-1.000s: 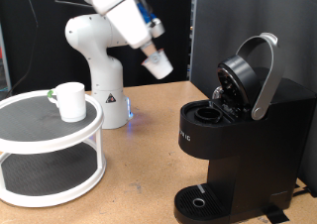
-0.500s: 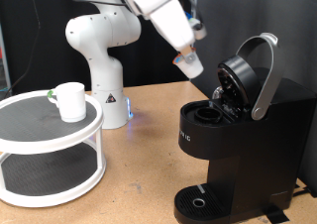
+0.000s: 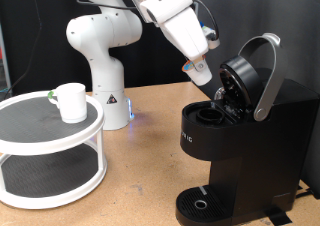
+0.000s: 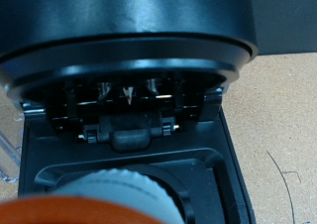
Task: Make a cup of coffee with the keurig machine
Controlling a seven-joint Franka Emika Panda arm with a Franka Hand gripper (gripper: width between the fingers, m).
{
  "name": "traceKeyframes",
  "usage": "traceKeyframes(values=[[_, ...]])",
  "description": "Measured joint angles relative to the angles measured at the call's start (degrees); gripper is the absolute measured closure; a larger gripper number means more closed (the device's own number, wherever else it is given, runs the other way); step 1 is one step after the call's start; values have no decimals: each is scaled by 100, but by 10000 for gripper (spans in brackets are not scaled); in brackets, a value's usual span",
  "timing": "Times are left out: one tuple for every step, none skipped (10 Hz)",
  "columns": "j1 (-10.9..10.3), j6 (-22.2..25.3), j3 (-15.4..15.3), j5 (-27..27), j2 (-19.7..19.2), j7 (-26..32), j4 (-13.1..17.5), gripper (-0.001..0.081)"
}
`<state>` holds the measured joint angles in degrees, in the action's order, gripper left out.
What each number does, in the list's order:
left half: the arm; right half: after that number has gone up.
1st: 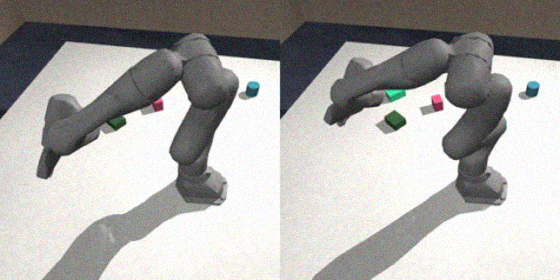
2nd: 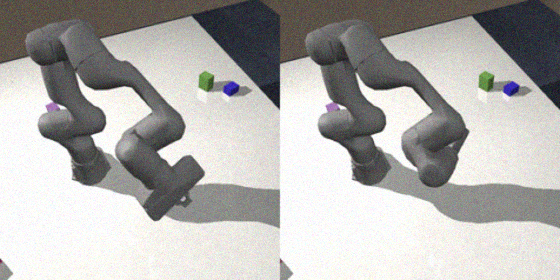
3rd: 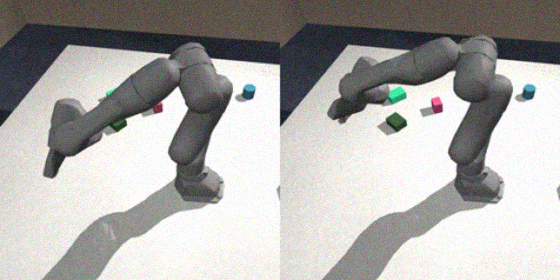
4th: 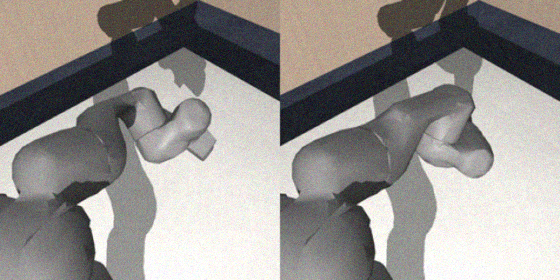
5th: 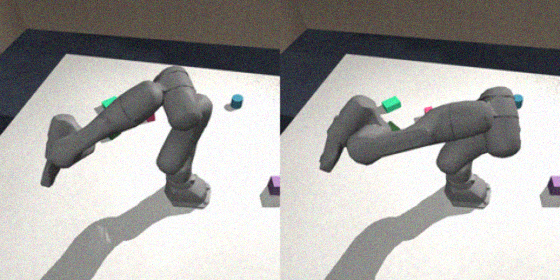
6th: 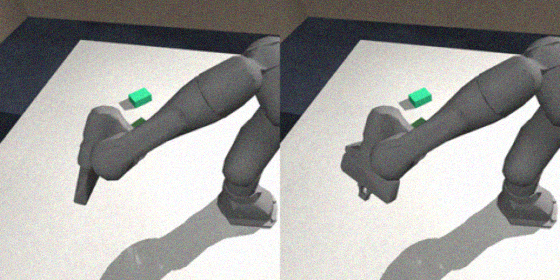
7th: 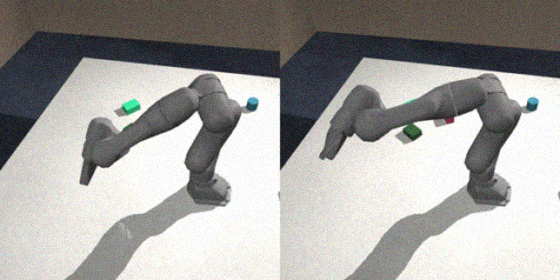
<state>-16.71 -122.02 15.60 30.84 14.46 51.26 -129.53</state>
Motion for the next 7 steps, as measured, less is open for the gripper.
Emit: traceKeyframes(values=[[0, 0, 3, 0, 0, 0, -7, 375], [0, 0, 11, 12, 0, 29, -23, 375], [0, 0, 17, 14, 0, 86, -47, 375], [0, -22, 17, 14, 0, 135, -82, 375], [0, -62, 15, 14, 0, 171, -121, 375], [0, -110, 7, 14, -13, 178, -152, 375], [0, -169, -7, 13, -57, 178, -165, 375]])
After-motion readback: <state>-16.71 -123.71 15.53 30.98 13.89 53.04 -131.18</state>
